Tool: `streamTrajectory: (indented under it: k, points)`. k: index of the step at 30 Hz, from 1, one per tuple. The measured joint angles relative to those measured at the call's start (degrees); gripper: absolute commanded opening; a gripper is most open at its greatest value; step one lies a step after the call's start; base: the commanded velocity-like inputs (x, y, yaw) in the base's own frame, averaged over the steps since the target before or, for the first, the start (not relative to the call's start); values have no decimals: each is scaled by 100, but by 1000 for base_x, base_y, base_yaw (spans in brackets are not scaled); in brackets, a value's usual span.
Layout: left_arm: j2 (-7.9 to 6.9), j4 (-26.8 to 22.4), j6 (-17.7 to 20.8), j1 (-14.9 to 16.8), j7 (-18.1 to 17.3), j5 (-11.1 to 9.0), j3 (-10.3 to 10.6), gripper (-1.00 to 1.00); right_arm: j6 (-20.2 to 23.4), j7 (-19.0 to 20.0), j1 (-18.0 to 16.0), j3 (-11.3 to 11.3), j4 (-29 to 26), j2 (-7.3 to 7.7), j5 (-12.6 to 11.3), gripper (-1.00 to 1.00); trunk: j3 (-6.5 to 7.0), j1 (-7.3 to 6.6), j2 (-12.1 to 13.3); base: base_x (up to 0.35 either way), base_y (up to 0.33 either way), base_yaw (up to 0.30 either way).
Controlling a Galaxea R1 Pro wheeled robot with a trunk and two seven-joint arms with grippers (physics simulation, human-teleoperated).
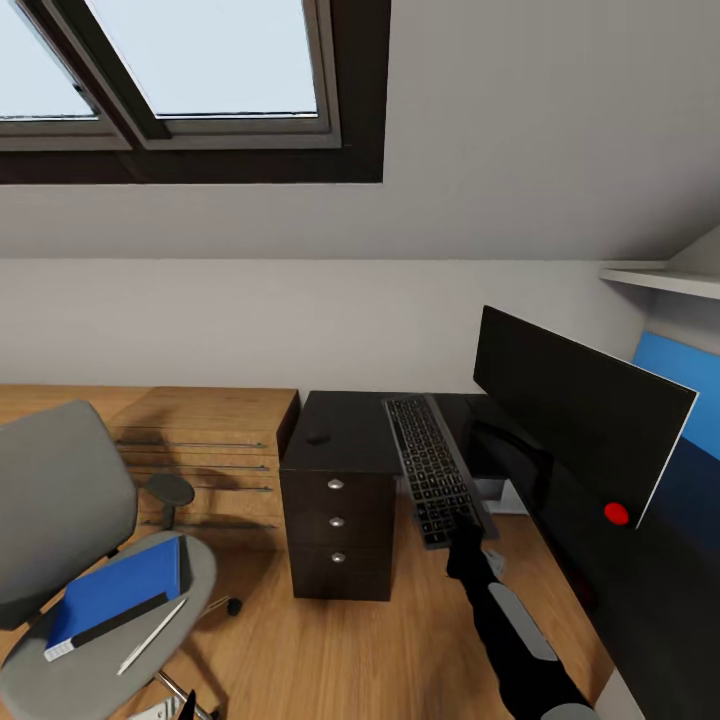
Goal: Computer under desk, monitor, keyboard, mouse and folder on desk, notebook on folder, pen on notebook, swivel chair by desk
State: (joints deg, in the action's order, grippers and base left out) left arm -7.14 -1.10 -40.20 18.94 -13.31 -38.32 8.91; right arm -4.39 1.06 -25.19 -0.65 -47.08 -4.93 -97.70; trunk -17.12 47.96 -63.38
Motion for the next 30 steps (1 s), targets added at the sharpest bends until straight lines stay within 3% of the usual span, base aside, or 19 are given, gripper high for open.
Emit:
streamTrajectory:
  k: [3, 7, 30]
  points:
    - [13, -1, -1, 0, 0, 0, 0, 100, -41, -20, 0, 197, 21, -11, 5, -100, 0, 0, 0, 0, 0, 0]
    - [19, -1, 1, 0, 0, 0, 0, 100, -64, -15, 0, 290, 31, -21, -5, -100, 0, 0, 0, 0, 0, 0]
    - [22, 2, 6, 0, 0, 0, 0, 100, -63, 48, 0, 323, 25, -16, -13, -100, -55, 0, 0, 0, 0, -36]
